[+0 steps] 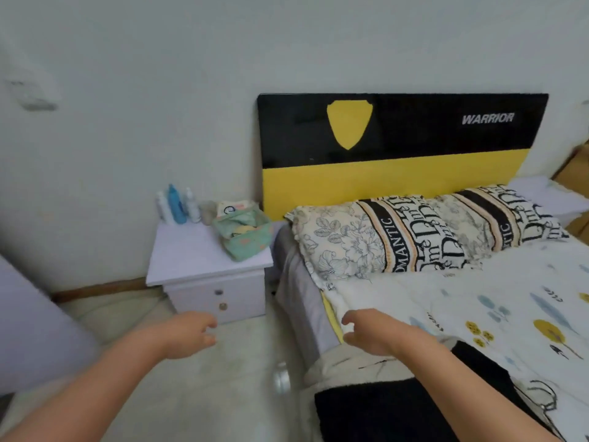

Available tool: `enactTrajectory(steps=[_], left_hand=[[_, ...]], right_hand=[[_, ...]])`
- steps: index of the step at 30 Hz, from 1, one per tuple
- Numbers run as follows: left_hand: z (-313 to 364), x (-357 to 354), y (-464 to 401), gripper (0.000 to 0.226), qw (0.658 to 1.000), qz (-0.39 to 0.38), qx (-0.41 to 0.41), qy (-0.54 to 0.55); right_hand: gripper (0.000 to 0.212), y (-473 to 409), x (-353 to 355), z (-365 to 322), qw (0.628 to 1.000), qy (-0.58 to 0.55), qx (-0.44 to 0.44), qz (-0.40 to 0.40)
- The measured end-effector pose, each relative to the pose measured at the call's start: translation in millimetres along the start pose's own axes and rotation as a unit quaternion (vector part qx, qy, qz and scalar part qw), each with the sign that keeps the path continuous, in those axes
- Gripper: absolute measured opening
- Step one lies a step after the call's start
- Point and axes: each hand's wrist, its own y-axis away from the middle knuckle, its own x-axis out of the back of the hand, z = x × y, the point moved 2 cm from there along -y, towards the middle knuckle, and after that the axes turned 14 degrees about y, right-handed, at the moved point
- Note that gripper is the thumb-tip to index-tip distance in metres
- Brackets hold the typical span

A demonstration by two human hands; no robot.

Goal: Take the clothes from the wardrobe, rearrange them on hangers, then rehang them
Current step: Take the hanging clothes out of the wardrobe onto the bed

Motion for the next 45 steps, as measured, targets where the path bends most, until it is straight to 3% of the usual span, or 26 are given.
enactTrajectory(steps=[6,10,25,35,38,41,45], left_hand=[[-71,-16,80,0.047,0.991,0.028,0.098,0.087],[-124,-15,128,0.048,0.977,0.067,0.150,0.134],[-351,-3,300,0.038,0.919,0.153,0.280,0.231],[-478,-29,372,0.046,0.823,0.189,0.385,0.373],[-506,-21,384,0.035,0.796,0.219,0.404,0.394],[-528,-2,397,0.025,0.758,0.274,0.410,0.426],[-556,32,416,0.032,0.688,0.422,0.418,0.417]], right_hand=[[0.039,-8,13,-92,0.988,0.112,0.111,-0.006],[0.045,-10,24,-167,0.974,0.131,0.183,0.001],[0.048,10,21,-504,0.894,0.226,0.387,-0.013],[0.052,-20,49,-667,0.829,0.318,0.459,-0.035],[0.049,-30,70,-721,0.805,0.346,0.481,-0.008],[0.045,-35,92,-775,0.778,0.354,0.519,0.004],[0.043,-34,117,-848,0.756,0.320,0.570,0.030]])
